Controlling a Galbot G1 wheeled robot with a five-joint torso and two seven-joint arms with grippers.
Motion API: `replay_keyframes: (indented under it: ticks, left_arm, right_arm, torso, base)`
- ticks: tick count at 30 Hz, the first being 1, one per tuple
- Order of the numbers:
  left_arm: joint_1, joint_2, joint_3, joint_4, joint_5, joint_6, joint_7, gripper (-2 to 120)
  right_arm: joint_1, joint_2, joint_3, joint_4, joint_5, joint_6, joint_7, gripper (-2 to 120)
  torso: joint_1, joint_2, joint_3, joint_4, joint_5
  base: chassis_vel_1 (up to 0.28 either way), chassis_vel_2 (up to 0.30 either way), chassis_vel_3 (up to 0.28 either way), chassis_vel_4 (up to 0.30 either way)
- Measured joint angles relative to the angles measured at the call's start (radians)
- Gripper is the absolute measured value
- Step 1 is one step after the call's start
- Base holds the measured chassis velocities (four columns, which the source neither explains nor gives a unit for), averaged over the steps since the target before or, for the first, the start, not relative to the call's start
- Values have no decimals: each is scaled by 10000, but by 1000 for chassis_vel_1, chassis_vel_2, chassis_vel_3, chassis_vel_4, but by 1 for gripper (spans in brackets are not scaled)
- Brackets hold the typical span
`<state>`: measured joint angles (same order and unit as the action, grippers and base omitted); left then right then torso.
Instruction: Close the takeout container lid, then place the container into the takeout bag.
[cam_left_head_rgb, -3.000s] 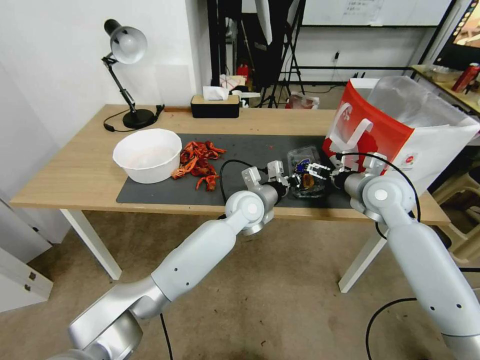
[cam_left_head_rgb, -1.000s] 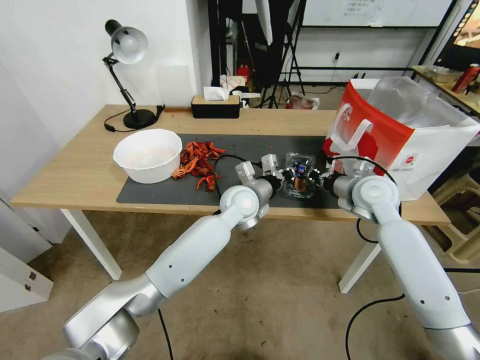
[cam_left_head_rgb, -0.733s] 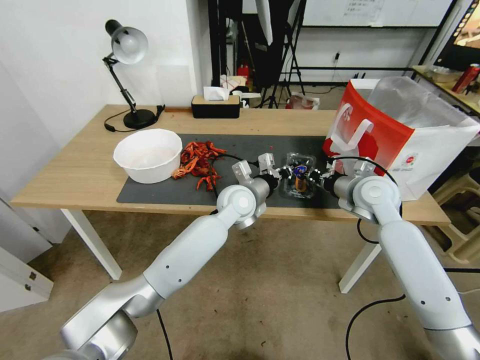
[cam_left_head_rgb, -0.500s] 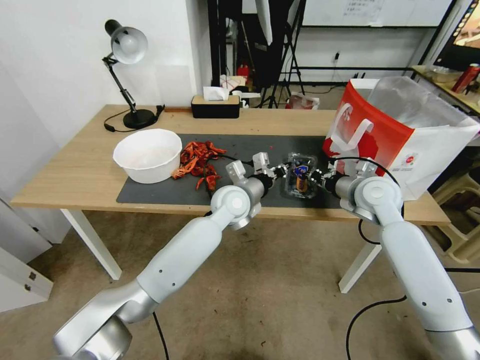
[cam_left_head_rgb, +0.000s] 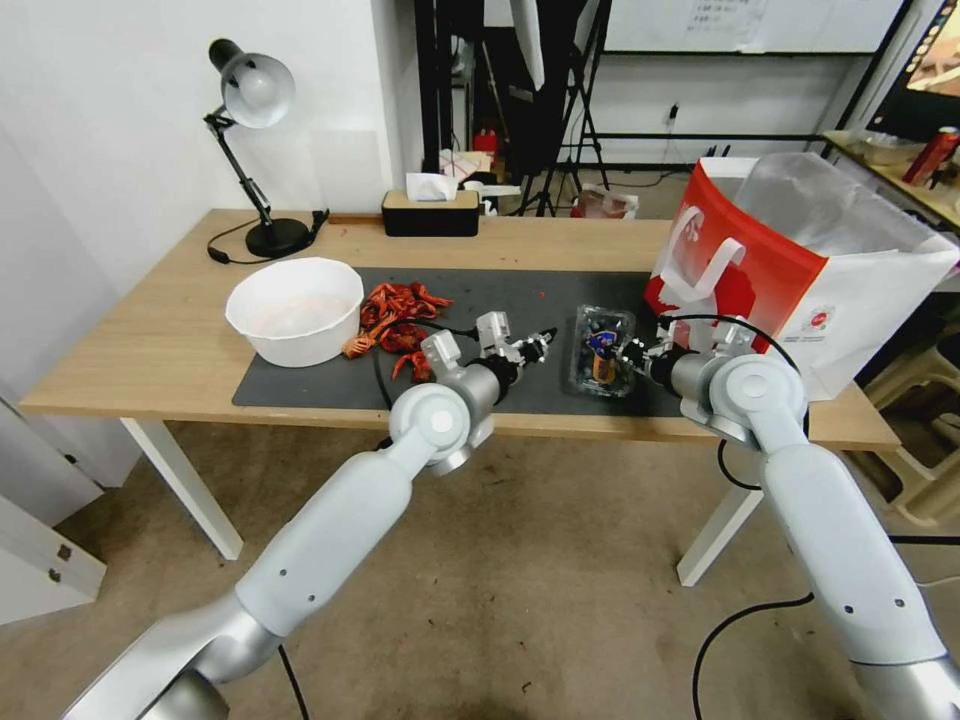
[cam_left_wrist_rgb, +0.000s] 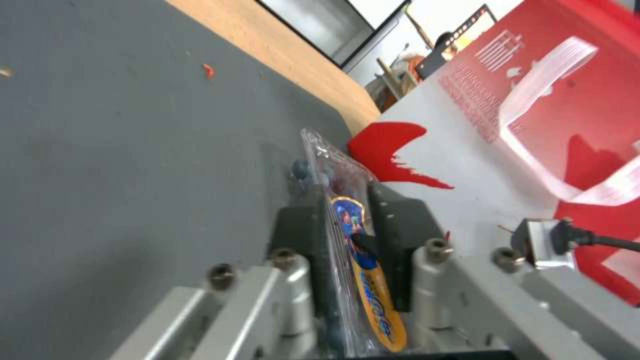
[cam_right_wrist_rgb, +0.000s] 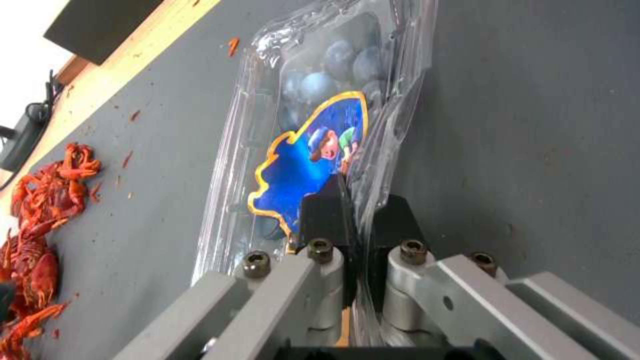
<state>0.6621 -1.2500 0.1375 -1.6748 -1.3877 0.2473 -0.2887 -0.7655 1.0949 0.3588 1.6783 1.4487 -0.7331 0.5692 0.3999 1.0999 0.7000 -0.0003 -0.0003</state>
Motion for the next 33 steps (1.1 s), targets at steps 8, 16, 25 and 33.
replay_keyframes:
  ticks: [8, 16, 25, 33]
  left_arm:
    - [1218, 706, -779, -1557, -47, 1, -6, 47]
    - [3803, 1304, -2033, -3112, 2016, -587, 609, 79]
    - [5027, 1623, -2111, -3122, 5750, -2581, 1560, 99]
    - [6566, 1816, -2755, -2451, 10606, -4978, 1506, 100]
  right_arm:
    - [37, 81, -11, -35, -2, 3, -27, 0]
    - [31, 88, 49, 61, 21, 2, -56, 0]
    - [-881, -242, 845, 735, 198, -4, 17, 0]
    - [-1454, -402, 1231, 1017, 380, 15, -38, 0]
  torso:
    - [0, 0, 0, 3, 2]
    - [0, 0, -1, 7, 3]
    - [1, 1, -1, -8, 3]
    - [1, 3, -3, 5, 1]
  base:
    - [0, 0, 0, 0]
    - [0, 0, 0, 0]
    - [0, 0, 0, 0]
    - [0, 0, 0, 0]
